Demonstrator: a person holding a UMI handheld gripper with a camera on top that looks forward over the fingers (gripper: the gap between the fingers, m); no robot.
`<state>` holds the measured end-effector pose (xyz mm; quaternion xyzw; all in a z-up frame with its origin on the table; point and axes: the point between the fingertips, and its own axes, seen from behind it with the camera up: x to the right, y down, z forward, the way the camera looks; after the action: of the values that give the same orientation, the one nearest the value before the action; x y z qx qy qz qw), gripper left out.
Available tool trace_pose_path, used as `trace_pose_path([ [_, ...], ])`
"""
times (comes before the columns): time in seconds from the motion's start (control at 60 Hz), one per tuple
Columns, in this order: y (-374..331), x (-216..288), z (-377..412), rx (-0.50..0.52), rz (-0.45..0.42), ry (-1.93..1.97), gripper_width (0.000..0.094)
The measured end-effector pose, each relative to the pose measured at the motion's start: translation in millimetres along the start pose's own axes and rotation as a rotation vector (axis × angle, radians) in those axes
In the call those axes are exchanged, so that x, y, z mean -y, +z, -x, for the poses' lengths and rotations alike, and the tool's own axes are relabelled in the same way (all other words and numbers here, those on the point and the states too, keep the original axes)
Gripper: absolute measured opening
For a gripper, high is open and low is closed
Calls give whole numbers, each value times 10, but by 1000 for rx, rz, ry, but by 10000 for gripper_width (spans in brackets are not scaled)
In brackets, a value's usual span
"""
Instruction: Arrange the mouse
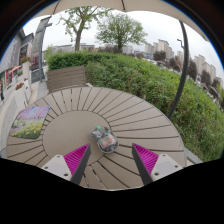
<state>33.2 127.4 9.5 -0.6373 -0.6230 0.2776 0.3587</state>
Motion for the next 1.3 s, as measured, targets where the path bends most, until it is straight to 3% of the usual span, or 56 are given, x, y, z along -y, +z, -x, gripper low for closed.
trace_pose_path([
  [0.617,795,198,-71,35,75,60,826],
  [0.683,804,199,-39,46,84,54,730],
  [0.7,801,203,-9,57,87,47,630],
  [0.717,805,218,45,73,89,39,428],
  [0.733,797,226,19,66,94,36,414],
  [0.783,789,245,-50,31,101,39,399],
  [0.917,717,355,46,63,128,94,387],
  [1.05,537,805,248,89,93,91,387],
  [1.3,167,1733,1699,238,29,106,386],
])
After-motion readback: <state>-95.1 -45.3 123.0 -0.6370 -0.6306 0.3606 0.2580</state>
